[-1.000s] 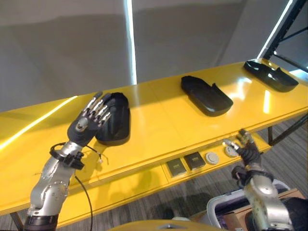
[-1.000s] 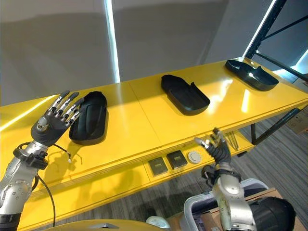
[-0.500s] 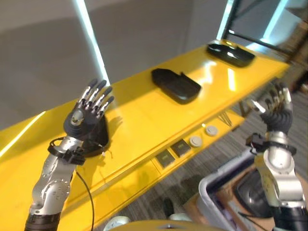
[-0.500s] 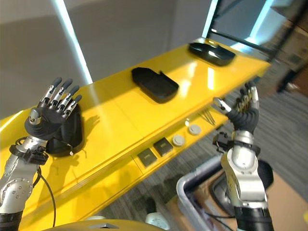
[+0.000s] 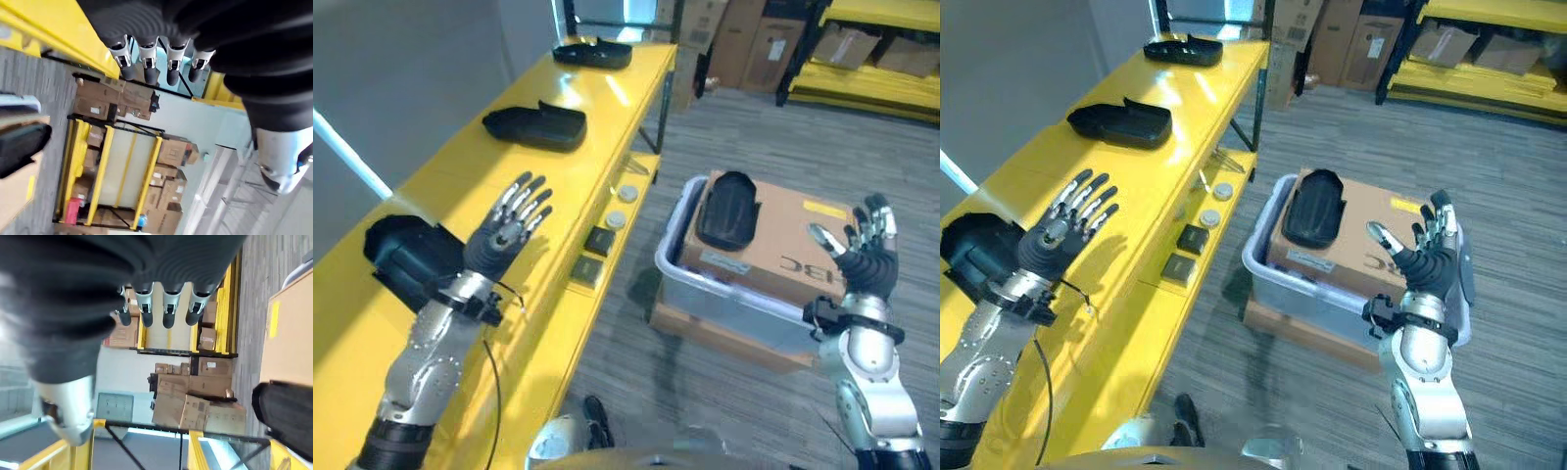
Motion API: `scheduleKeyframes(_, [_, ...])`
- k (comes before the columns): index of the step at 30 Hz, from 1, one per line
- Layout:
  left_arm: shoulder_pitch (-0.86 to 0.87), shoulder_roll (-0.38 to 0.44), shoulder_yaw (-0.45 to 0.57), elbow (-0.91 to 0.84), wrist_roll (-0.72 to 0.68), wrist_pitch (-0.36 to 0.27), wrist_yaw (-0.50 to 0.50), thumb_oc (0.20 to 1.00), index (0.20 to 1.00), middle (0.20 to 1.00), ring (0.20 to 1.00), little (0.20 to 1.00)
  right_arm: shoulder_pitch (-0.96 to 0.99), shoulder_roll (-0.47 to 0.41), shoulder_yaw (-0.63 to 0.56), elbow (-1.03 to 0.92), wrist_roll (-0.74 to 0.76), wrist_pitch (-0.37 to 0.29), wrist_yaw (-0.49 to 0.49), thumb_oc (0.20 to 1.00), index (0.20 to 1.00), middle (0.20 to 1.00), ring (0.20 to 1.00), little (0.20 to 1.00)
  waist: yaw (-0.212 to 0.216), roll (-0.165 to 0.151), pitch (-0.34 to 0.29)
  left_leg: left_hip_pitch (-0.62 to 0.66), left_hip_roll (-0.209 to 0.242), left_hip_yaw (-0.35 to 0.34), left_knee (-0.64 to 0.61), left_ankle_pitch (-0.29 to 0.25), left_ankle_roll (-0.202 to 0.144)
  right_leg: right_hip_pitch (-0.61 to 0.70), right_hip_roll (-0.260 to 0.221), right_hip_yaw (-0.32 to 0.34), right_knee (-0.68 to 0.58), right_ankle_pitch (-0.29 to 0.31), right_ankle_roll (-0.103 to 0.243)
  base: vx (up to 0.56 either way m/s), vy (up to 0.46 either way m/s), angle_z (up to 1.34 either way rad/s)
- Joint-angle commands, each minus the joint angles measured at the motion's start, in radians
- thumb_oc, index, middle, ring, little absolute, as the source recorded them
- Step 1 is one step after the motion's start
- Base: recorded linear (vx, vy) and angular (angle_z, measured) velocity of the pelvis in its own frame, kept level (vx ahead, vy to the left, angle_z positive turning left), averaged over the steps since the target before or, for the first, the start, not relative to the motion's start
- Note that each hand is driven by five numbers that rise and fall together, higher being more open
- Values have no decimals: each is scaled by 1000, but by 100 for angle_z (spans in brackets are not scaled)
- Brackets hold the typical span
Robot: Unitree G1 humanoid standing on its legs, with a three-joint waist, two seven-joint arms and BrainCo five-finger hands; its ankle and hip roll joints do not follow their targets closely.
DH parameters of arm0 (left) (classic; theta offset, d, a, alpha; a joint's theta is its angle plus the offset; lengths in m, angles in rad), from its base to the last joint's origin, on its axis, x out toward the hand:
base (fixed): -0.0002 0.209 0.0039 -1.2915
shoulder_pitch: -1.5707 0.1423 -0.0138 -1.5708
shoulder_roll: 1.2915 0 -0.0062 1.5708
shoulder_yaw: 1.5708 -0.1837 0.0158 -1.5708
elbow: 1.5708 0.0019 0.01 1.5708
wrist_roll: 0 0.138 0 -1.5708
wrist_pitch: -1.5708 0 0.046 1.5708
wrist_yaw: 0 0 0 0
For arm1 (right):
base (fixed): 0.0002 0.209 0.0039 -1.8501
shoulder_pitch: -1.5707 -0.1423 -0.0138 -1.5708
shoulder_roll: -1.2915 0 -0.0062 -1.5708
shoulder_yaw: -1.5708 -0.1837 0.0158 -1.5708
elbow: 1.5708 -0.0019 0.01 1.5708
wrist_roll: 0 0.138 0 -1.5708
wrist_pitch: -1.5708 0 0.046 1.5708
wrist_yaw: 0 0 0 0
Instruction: Move parts from the plastic box to the shelf.
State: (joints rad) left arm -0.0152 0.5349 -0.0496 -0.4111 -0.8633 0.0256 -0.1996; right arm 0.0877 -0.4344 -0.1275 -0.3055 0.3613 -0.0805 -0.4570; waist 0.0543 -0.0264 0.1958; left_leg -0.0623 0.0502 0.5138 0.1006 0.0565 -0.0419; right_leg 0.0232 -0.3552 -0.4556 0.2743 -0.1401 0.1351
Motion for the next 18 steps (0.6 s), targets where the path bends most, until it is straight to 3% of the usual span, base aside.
scheduleKeyframes(1, [-14, -19, 56, -47, -32, -36, 7, 1000, 1000, 1000, 1000, 1000, 10, -67, -76, -93, -29, -46, 14, 1000, 1000, 1000, 1000, 1000, -27, 32, -69, 134, -11, -171, 3, -200, 64, 15, 54, 75, -223, 225, 102, -7, -490, -177])
scheduleKeyframes(6, [16, -39, 58, -40, -60, -38, 27, 1000, 1000, 1000, 1000, 1000, 58, -87, -93, -102, 17, -54, 95, 1000, 1000, 1000, 1000, 1000, -71, 23, -84, 158, 57, -128, -39, -151, 23, 23, 119, 88, -267, 198, 85, 17, -342, -75])
scheduleKeyframes(9, [26, -64, 29, -12, -31, -54, 50, 1000, 1000, 1000, 1000, 1000, 60, -106, -76, -92, 30, -56, 152, 1000, 1000, 1000, 1000, 1000, -97, 11, -91, 149, 131, -98, -10, -127, -21, 27, 175, 90, -292, 184, 38, 35, -357, -15])
scheduleKeyframes(10, [26, -66, 27, -10, -28, -55, 50, 1000, 1000, 1000, 1000, 1000, 58, -108, -74, -90, 30, -57, 154, 1000, 1000, 1000, 1000, 1000, -97, 12, -91, 147, 137, -97, -4, -127, -24, 27, 179, 90, -293, 183, 34, 43, -367, -18])
scheduleKeyframes(11, [23, -80, 12, 10, -16, -60, 58, 1000, 1000, 1000, 1000, 1000, 42, -120, -60, -79, 33, -52, 167, 1000, 1000, 1000, 1000, 1000, -100, 5, -88, 126, 178, -96, 45, -122, -42, 25, 198, 93, -295, 178, 11, 39, -359, -22])
scheduleKeyframes(13, [18, -88, -6, 36, 9, -85, 76, 1000, 1000, 1000, 1000, 1000, 10, -137, -37, -62, 45, -48, 177, 1000, 1000, 1000, 1000, 1000, -97, 7, -80, 94, 225, -117, 126, -102, -63, 19, 225, 102, -287, 165, -16, 46, -366, -10])
scheduleKeyframes(15, [26, -93, -6, 58, 12, -101, 92, 1000, 1000, 1000, 1000, 1000, -33, -152, 4, -40, 48, -34, 191, 1000, 1000, 1000, 1000, 1000, -75, 15, -58, 33, 266, -199, 263, -41, -88, 18, 265, 136, -272, 143, -54, 70, -309, -36])
scheduleKeyframes(16, [32, -96, -1, 66, 15, -105, 90, 1000, 1000, 1000, 1000, 1000, -44, -153, 19, -33, 47, -29, 189, 1000, 1000, 1000, 1000, 1000, -65, 20, -50, 7, 267, -239, 311, -19, -92, 21, 282, 155, -273, 139, -67, 0, -204, -66])
scheduleKeyframes(17, [36, -98, 6, 69, 17, -107, 89, 1000, 1000, 1000, 1000, 1000, -53, -155, 28, -27, 51, -26, 191, 1000, 1000, 1000, 1000, 1000, -58, 17, -44, -22, 254, -260, 339, 0, -76, 14, 287, 163, -276, 150, -82, -1, -134, -68])
scheduleKeyframes(18, [43, -100, 13, 74, 17, -109, 88, 1000, 1000, 1000, 1000, 1000, -61, -156, 38, -18, 62, -20, 198, 1000, 1000, 1000, 1000, 1000, -47, 18, -39, -45, 221, -300, 361, -11, -63, 13, 291, 186, -272, 147, -86, 9, -72, -55])
